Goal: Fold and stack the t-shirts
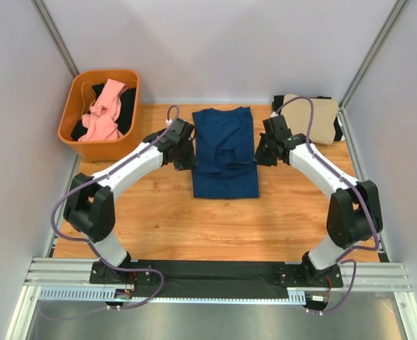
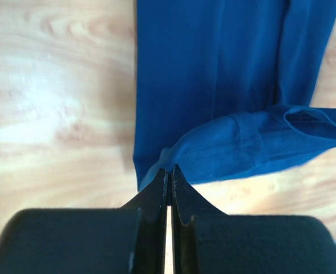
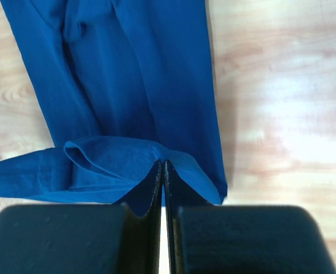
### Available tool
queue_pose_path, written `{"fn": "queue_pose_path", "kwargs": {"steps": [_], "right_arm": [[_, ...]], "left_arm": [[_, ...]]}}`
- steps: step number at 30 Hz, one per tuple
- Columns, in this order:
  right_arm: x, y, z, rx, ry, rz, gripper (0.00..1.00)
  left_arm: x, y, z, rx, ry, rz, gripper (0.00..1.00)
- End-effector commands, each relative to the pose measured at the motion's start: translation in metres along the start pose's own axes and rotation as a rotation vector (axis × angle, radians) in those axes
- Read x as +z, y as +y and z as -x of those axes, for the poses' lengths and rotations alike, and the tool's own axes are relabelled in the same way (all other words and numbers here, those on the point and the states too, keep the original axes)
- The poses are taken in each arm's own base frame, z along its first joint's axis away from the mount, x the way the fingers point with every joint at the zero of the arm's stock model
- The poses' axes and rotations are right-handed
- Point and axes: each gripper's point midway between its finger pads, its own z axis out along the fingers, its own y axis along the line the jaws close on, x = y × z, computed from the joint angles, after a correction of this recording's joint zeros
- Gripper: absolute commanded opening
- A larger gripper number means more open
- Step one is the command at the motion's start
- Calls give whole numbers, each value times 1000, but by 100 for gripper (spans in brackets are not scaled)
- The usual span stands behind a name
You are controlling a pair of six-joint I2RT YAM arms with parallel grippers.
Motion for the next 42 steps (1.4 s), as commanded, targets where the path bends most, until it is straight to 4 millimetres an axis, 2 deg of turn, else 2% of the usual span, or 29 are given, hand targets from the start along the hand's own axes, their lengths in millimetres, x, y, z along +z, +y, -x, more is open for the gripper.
{"fn": "queue_pose_path", "kwargs": {"steps": [1,7,9,15,18,19,20,21,22,23,24,25,26,27,28,29,30,31,32,33,34,35,36,37,38,39,40,41,42], "right_arm": [[6,19,36,-44,-48,58,0],[30,14,53,-28,-31,36,0],[33,12,59,-22,-35,33,0],[56,6,66,-15,-4,30,0],[65,11,72,-20,2,41,0],[76,7,67,-17,29,23,0],[80,5,73,-12,29,14,0],[96,-3,67,-2,74,-9,1],[94,7,93,8,34,12,7],[97,2,108,30,30,7,15],[115,-8,101,43,95,-27,33],[100,5,150,54,4,15,42],[98,6,159,60,7,14,49],[99,-2,156,70,52,-14,56],[84,4,174,62,4,-4,58],[80,2,171,60,13,-19,59],[57,10,181,50,-37,6,59],[49,12,180,45,-54,17,59],[60,-1,148,44,13,-13,60],[35,11,158,29,-66,37,60],[34,11,142,25,-43,42,60],[31,10,130,23,-29,50,61],[28,1,106,22,2,42,61],[27,0,91,20,27,57,61],[26,-2,79,23,44,74,62],[27,-12,52,34,81,84,62],[25,-14,40,40,98,99,62],[24,-16,23,45,130,123,62],[23,-23,3,50,150,132,62]], "left_arm": [[19,-1,20,43,30,-19,0],[47,-7,43,46,65,-44,0],[48,-13,54,55,53,-57,0],[65,-13,67,58,64,-47,0],[81,-13,70,41,91,-36,0],[96,-2,60,23,145,0,0],[98,-8,71,12,135,-16,3],[101,2,69,-17,184,11,7],[120,14,62,-41,237,48,11],[117,4,88,-62,200,19,17],[116,18,92,-114,251,33,20],[131,26,91,-145,290,42,23],[120,13,120,-149,233,-9,28],[114,16,126,-164,246,-24,30],[104,12,137,-158,220,-47,33],[96,10,142,-132,198,-58,41],[89,12,148,-115,167,-47,43],[65,6,157,-100,119,-59,45],[67,17,143,-97,150,-29,46],[62,17,142,-93,135,-31,46],[41,14,145,-88,107,-43,45],[46,24,124,-94,154,-16,44],[43,22,118,-83,151,-22,44],[27,19,117,-71,126,-32,43],[33,29,94,-65,170,-3,43],[32,26,87,-48,161,-9,43],[20,21,83,-35,141,-32,43],[26,30,59,-33,186,-15,42],[26,24,53,-24,175,-47,43]]}}
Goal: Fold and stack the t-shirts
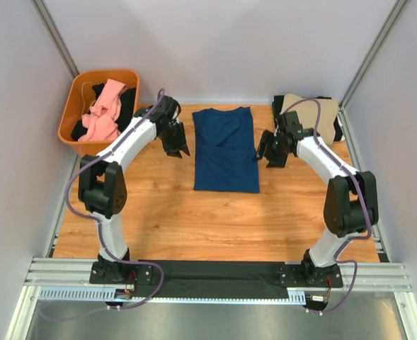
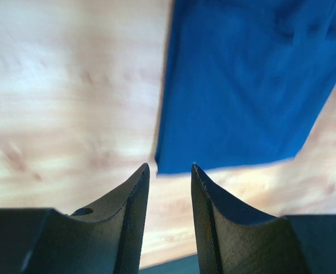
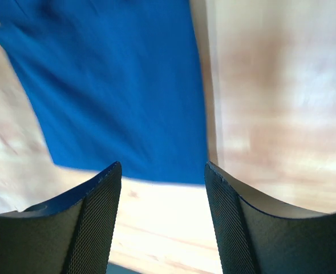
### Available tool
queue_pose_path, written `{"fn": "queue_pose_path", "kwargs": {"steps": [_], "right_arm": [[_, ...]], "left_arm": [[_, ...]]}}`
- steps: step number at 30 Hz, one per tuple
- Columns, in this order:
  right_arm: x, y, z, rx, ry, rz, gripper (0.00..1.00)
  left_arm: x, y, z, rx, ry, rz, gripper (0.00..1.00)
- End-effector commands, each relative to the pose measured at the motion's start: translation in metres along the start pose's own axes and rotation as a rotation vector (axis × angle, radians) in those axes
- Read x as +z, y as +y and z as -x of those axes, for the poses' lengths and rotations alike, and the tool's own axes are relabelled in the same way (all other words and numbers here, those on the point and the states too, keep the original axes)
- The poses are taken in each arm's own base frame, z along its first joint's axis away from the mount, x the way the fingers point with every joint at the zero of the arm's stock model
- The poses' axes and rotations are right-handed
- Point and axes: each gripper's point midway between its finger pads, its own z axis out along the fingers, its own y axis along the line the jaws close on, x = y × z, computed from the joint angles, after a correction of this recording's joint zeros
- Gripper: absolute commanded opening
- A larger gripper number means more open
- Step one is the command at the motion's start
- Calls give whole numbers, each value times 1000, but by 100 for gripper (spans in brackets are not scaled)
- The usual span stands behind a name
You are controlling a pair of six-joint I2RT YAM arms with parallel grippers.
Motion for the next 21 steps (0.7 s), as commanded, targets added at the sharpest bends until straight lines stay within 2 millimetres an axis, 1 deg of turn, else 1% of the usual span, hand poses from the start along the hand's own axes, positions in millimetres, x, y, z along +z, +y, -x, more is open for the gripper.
{"fn": "queue_pose_path", "kwargs": {"steps": [1,2,3,4,5,6,7,8,9,11,12,14,18,20,21], "right_arm": [[6,-8,-41,8,50,96,62],[6,-9,-51,10,67,110,62],[3,-7,-53,5,52,132,63],[8,-18,-72,15,89,118,63],[9,-21,-75,18,93,116,63],[11,-23,-79,17,94,117,62],[15,-27,-86,20,107,113,61],[17,-29,-89,22,114,116,60],[22,-29,-90,19,114,124,60],[28,-31,-95,24,129,130,59],[33,-32,-96,27,133,127,59],[38,-34,-98,30,142,128,57],[46,-37,-101,34,155,124,48],[48,-38,-102,34,157,121,47],[50,-39,-103,31,160,118,43]], "left_arm": [[-6,-10,-28,65,-27,-71,43],[5,3,-51,52,19,-60,43],[7,-1,-53,56,-5,-90,45],[0,-3,-57,58,-31,-117,46],[13,11,-79,40,9,-105,50],[15,6,-78,45,-29,-138,52],[12,7,-81,41,-45,-150,53],[20,14,-94,30,-25,-146,53],[22,10,-95,35,-32,-169,53],[32,14,-105,34,-5,-168,54],[38,14,-108,35,3,-167,55],[46,18,-113,21,17,-158,55],[56,19,-116,1,27,-160,56],[60,20,-118,-7,32,-155,56],[60,18,-117,-3,27,-158,56]]}}
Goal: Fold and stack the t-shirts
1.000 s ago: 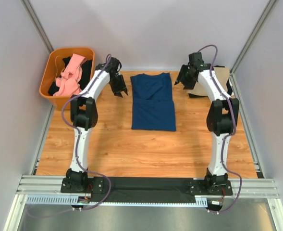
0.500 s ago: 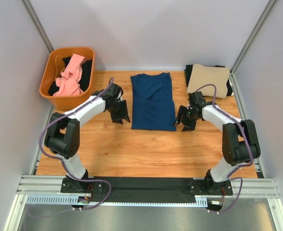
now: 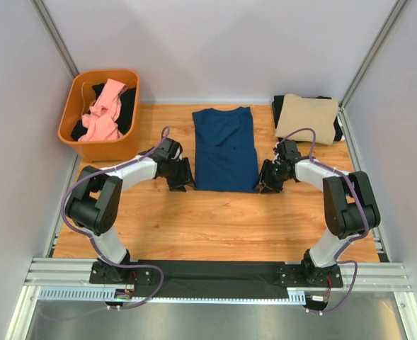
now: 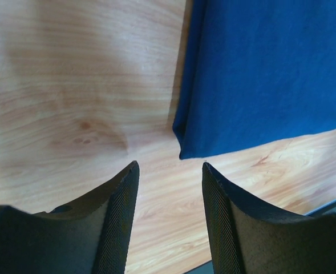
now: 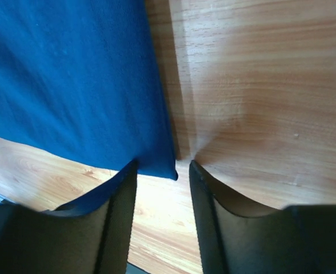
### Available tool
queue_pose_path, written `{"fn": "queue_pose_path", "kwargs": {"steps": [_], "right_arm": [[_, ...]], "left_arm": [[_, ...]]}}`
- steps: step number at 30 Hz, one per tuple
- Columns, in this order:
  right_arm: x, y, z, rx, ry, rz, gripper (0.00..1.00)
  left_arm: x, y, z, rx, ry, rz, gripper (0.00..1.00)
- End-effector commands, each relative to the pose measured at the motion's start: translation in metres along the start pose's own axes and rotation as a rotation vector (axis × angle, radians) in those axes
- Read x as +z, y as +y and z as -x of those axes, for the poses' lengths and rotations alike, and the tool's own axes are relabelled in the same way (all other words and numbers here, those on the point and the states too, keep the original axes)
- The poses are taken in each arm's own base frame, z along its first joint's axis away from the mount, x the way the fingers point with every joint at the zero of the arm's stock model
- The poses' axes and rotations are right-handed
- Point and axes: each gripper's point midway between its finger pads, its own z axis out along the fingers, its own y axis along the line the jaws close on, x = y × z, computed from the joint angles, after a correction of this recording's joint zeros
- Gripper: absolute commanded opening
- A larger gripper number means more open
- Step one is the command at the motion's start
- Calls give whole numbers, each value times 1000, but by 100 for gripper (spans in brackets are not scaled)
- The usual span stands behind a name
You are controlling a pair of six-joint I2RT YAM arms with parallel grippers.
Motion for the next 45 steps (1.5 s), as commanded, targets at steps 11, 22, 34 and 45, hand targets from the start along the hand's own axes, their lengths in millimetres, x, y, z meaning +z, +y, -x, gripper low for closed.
{"fn": "queue_pose_path", "kwargs": {"steps": [11,22,34,45], "right_arm": [[11,1,5,-11,-12,27,23],[0,7,1,-17,-14,49,0],[-89,8,-51,-62,-57,-2,0],[-168,30,-85,-103,-171,45,0]], "left_arm": [[26,-13,-5,-23,-12,-30,52],[20,-23,1,-34,-33,-49,0],[-70,-19,-69,19,-73,-20,0],[-158,-29,-105,10,-141,-52,0]]}}
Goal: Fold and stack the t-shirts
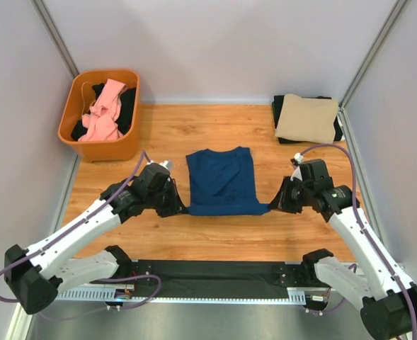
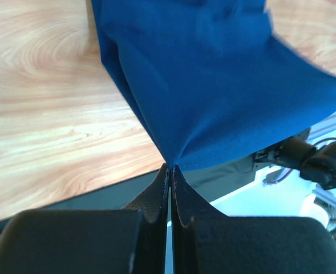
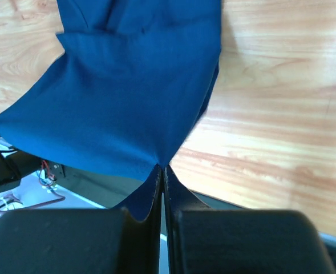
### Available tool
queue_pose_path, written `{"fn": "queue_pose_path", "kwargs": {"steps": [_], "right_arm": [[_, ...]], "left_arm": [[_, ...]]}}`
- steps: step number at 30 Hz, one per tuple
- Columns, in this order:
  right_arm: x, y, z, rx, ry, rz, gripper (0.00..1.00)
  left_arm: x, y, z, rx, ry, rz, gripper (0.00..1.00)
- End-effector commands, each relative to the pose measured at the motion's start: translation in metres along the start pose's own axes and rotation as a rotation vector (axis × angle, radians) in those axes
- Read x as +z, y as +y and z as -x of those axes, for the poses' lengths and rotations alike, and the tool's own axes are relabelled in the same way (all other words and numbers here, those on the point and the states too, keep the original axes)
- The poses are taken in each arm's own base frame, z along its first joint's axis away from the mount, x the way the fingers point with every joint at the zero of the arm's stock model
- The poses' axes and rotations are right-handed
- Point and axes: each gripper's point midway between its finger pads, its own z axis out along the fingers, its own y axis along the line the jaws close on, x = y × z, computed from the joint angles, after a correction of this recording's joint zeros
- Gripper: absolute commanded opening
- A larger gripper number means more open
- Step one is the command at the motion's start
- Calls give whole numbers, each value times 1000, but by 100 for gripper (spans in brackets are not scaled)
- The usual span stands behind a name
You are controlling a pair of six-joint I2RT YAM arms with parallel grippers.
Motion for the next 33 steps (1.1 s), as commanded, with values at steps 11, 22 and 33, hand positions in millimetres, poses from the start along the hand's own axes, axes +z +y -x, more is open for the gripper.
{"fn": "queue_pose_path", "kwargs": {"steps": [11,22,33], "right_arm": [[-4,28,85,-45,-66,-112,0],[67,28,155,-42,8,-151,0],[163,14,218,-20,91,-166,0]], "left_arm": [[-29,-14,81,-36,-94,115,0],[21,2,162,-92,-34,121,0],[124,24,246,-143,89,134,0]]}}
